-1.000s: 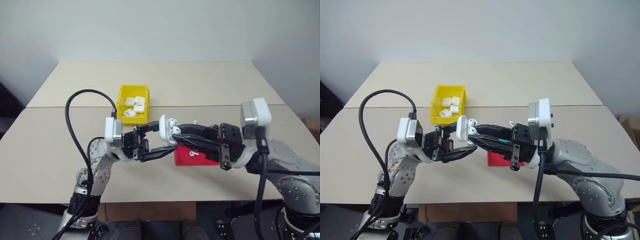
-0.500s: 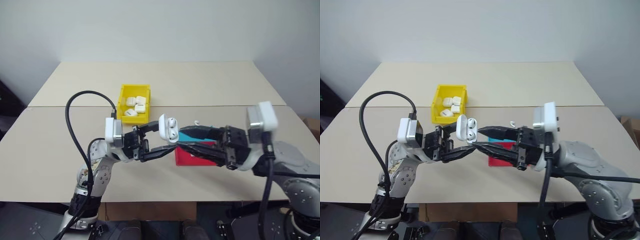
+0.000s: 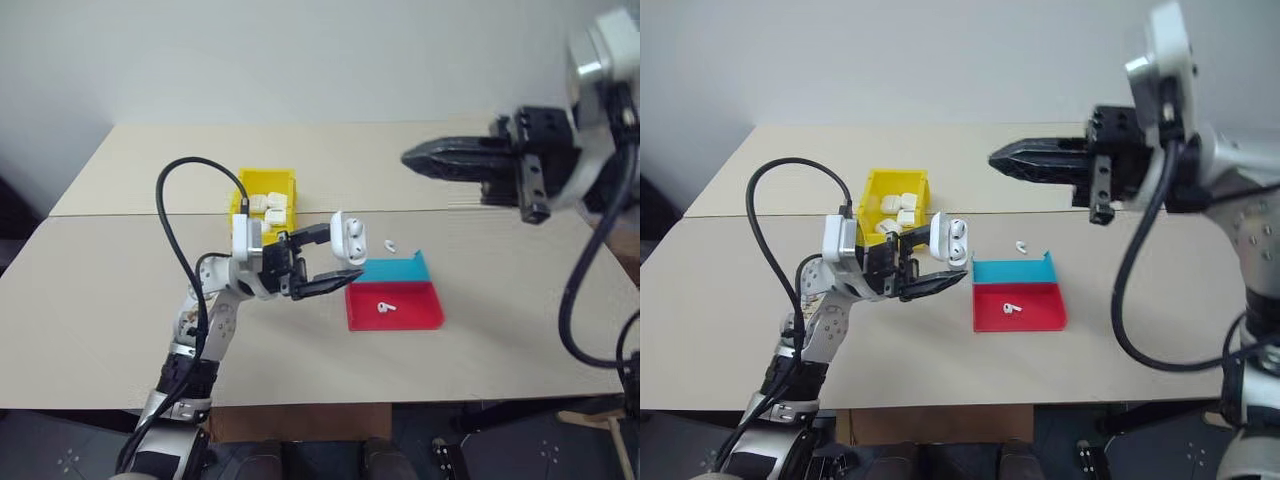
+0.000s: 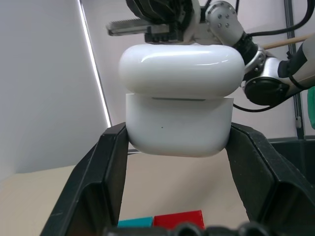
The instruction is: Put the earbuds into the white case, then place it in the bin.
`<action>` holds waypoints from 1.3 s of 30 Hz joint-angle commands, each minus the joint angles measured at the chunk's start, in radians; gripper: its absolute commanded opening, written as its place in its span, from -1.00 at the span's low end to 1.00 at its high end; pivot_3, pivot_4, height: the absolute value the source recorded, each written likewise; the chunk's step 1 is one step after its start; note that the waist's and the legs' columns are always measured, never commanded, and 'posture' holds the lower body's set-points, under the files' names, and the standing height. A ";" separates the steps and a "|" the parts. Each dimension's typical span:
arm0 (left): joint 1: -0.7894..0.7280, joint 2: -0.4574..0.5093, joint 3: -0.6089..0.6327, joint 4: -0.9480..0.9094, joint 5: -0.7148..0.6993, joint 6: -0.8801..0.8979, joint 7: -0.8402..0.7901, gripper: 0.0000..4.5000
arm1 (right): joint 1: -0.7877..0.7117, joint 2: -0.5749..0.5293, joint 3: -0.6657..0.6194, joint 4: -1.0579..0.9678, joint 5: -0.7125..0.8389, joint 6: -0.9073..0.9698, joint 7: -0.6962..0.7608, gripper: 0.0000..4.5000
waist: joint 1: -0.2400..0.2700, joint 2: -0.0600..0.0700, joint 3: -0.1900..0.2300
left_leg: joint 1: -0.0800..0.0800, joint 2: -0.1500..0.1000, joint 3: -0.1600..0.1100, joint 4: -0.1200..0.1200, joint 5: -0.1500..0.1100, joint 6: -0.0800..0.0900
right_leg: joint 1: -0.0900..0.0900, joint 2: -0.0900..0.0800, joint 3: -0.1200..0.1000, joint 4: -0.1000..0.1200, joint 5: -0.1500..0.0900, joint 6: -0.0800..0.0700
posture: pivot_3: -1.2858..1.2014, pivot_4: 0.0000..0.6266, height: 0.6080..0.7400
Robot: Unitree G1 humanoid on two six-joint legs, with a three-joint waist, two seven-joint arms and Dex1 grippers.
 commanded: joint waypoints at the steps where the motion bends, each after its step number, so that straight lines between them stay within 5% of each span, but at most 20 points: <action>1: -0.015 -0.009 -0.007 -0.002 0.010 -0.038 -0.012 0.22 | -0.104 0.065 0.065 0.022 -0.006 0.091 0.021 -1.00 | 0.004 0.000 0.000 | 0.000 0.000 0.000 0.000 0.000 0.000 | 0.000 0.000 0.000 0.000 0.000 0.000 | 0.03 -0.52 1.00; 12: -0.030 -0.029 -0.029 0.057 0.106 -0.097 0.027 0.22 | -0.210 0.192 0.184 0.075 -0.151 0.135 0.085 -1.00 | 0.014 0.000 0.000 | -0.001 0.000 -0.001 0.001 0.000 0.000 | 0.000 -0.001 -0.002 0.001 0.000 0.000 | 0.03 -0.52 1.00; 39: -0.034 -0.043 0.000 0.063 0.060 -0.120 0.019 0.22 | -0.118 0.103 0.262 -0.065 -0.355 0.137 0.200 -1.00 | 0.008 0.000 0.000 | -0.001 0.000 -0.002 0.001 0.000 0.000 | 0.000 -0.001 -0.002 0.002 0.000 0.000 | 0.03 -0.52 1.00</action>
